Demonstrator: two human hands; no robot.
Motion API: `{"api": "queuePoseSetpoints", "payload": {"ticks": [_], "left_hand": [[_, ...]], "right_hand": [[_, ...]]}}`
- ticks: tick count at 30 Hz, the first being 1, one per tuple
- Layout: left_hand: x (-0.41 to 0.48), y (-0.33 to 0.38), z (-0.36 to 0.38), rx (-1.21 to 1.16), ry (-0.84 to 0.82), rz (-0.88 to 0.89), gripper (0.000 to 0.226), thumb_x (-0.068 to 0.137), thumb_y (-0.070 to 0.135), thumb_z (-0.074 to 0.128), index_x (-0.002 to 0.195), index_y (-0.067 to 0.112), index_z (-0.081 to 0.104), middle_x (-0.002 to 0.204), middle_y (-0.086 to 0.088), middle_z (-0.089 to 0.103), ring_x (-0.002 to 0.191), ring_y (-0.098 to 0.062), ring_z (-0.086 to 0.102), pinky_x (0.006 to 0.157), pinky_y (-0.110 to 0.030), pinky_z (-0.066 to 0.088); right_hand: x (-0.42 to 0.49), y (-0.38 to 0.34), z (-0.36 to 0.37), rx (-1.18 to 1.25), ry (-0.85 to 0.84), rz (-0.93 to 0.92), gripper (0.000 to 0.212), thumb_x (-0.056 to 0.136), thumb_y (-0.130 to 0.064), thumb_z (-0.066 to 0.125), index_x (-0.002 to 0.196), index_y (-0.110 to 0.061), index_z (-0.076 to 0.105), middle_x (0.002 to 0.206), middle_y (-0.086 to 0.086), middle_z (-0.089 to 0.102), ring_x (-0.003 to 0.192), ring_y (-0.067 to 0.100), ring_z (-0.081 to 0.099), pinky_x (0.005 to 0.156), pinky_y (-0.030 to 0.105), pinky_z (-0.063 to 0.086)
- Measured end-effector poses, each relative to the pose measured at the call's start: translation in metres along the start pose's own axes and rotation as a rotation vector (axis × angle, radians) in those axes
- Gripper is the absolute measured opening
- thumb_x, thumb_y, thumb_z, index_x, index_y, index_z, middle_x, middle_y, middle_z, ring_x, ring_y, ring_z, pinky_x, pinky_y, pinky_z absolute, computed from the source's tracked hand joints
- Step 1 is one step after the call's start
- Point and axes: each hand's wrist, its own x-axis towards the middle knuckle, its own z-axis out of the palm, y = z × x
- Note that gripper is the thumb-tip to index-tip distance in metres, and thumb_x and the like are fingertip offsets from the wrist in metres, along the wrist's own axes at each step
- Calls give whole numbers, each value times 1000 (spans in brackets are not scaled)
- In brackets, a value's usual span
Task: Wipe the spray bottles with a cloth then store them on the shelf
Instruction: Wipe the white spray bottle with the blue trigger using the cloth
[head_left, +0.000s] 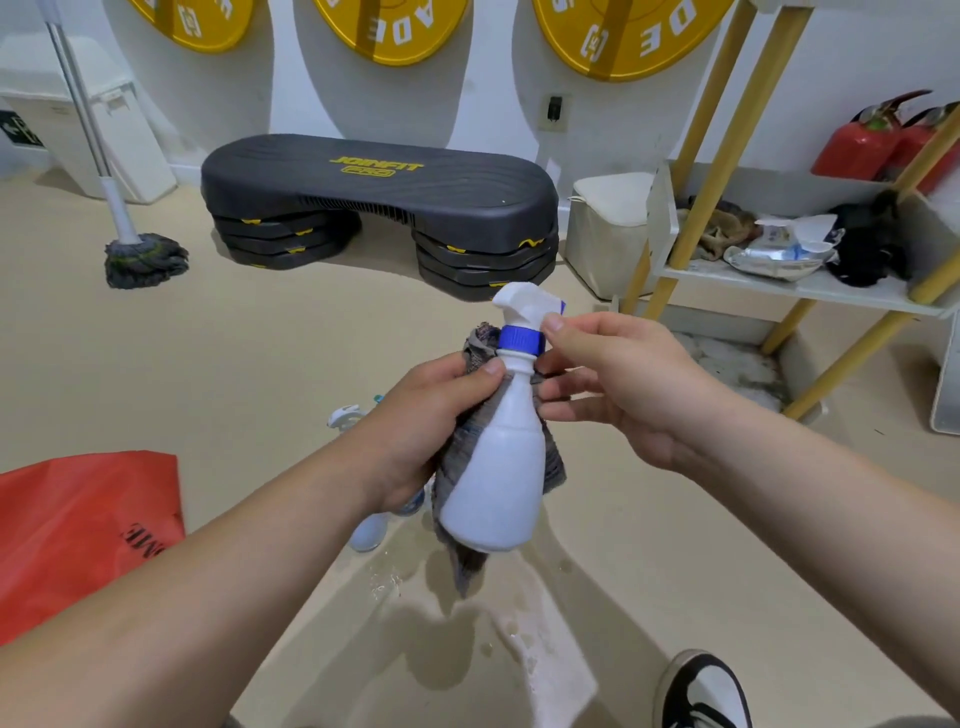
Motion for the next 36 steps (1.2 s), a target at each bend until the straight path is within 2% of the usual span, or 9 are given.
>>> {"api": "queuePoseSetpoints", "payload": {"ticks": [4, 7, 12, 18, 22, 27, 29, 33, 36], "left_hand": [[1, 0, 0, -80, -61, -53, 47, 98, 29, 66, 135, 1, 62, 129, -26, 70, 102, -30, 69, 90, -39, 53], [-1, -1, 2, -84, -43, -68, 42, 103, 27, 61, 136, 2, 61, 115, -18, 74, 95, -25, 70, 78, -31, 57], [2, -2, 6, -108, -39, -69, 40, 107, 32, 52, 138, 9, 63, 134, -18, 70, 122, -34, 68, 106, -46, 50], [5, -5, 7, -133, -40, -68, 40, 111, 33, 43, 140, 15, 64, 134, -7, 72, 129, -25, 66, 119, -48, 41], [-9, -12, 27, 203, 55, 104, 28, 110, 30, 48, 132, 30, 66, 124, 8, 75, 122, -15, 67, 111, -43, 48], [-20, -44, 49, 862, 169, 447, 48, 107, 31, 44, 154, 24, 37, 142, 2, 52, 131, -19, 50, 106, -40, 43], [-10, -43, 38, 707, 159, 432, 37, 109, 38, 41, 145, 32, 48, 134, 11, 62, 126, -14, 57, 102, -34, 47], [0, -26, 18, 183, 153, -20, 37, 111, 48, 40, 115, 28, 71, 106, 13, 79, 107, -13, 74, 96, -33, 55], [-12, -30, 37, 306, 254, 44, 32, 111, 42, 39, 104, 26, 66, 99, 7, 73, 101, -17, 69, 85, -33, 51]], "right_hand": [[5, 5, 2, -29, -34, 30, 46, 94, -39, 74, 120, -2, 66, 95, 9, 61, 67, 18, 53, 59, 34, 52], [5, 6, -2, -111, -97, 56, 31, 98, -44, 67, 110, -16, 74, 81, -7, 64, 65, 12, 52, 64, 29, 45], [6, 12, -2, -87, -44, -19, 21, 97, -38, 70, 88, -19, 70, 85, -5, 69, 75, 15, 58, 72, 31, 52], [7, 17, 1, 7, 5, -87, 27, 97, -25, 73, 118, -9, 71, 115, 15, 76, 96, 33, 76, 84, 42, 65], [8, 17, 2, -24, 67, -107, 40, 95, -28, 75, 120, 1, 65, 118, 21, 73, 94, 35, 76, 72, 38, 66], [9, 17, 9, -113, 177, -155, 41, 87, -39, 81, 95, -5, 59, 106, 24, 73, 89, 33, 76, 85, 61, 60], [9, 16, 11, -96, 184, -190, 32, 90, -36, 79, 105, -9, 69, 103, 18, 76, 95, 35, 76, 86, 61, 60], [6, 15, 12, -69, 166, -211, 19, 94, -33, 75, 110, -23, 73, 107, 11, 76, 99, 35, 74, 86, 60, 61], [8, 20, 15, -68, 175, -186, 21, 92, -32, 76, 109, -22, 72, 110, 16, 74, 101, 39, 72, 87, 63, 59]]}}
